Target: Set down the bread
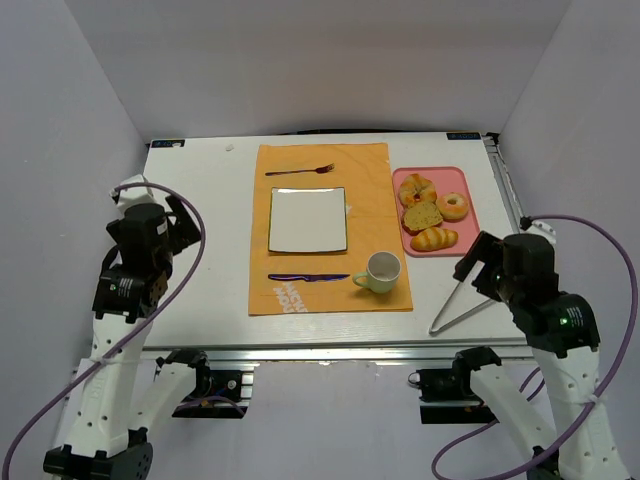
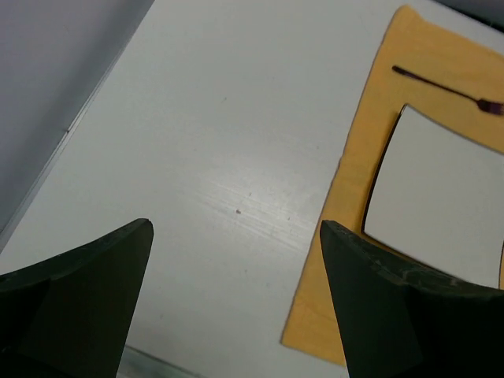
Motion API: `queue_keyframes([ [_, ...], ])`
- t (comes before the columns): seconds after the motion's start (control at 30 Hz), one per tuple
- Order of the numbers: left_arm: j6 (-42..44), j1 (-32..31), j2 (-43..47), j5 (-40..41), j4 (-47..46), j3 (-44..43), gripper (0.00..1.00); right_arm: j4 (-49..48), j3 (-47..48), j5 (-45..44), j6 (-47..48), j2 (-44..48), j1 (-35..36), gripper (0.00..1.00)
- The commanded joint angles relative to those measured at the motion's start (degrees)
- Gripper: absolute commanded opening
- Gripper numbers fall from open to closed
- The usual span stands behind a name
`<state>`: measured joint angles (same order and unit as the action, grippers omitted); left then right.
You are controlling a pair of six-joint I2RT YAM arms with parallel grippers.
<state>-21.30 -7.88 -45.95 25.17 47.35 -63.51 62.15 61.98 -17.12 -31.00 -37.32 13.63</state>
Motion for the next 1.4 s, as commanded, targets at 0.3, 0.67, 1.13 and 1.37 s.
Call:
queue_keyframes([
  [0.3, 4.3, -15.5, -8.8, 8.3, 7.3, -1.2, 0.98, 4.3, -3.6, -2.5, -7.1, -9.2, 0.2, 0.89],
  [0.67, 3.1, -18.1, -12.6, 3.1, 1.5, 0.5, 0.98, -9.7, -23.6, 3.3, -11.8, -9.8, -3.5, 0.89],
  [1.13, 5.0, -22.1, -15.4, 6.0, 1.7, 0.0, 0.98, -26.1, -31.2, 3.8, -14.4, -20.7, -10.8, 0.89],
  [1.37, 5.3, -22.4, -16.7, 6.9, 1.3, 0.1, 0.98, -29.9, -30.9, 3.1, -11.1, -28.0, -14.4, 0.89],
])
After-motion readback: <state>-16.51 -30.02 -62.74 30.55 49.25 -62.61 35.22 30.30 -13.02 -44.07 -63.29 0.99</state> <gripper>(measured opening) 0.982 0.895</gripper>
